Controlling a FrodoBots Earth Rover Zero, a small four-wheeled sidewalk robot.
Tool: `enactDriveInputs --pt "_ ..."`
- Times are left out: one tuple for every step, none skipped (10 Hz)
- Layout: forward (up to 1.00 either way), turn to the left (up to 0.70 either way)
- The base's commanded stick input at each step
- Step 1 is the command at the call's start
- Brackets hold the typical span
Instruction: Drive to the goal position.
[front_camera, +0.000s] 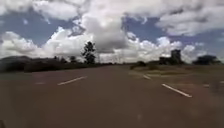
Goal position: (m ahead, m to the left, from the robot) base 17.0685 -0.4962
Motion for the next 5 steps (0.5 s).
enactDriveInputs --pt "1.0 0.0" --pt "1.0 0.0" --pt "1.0 0.0" --pt "1.0 0.0" --pt "1.0 0.0"
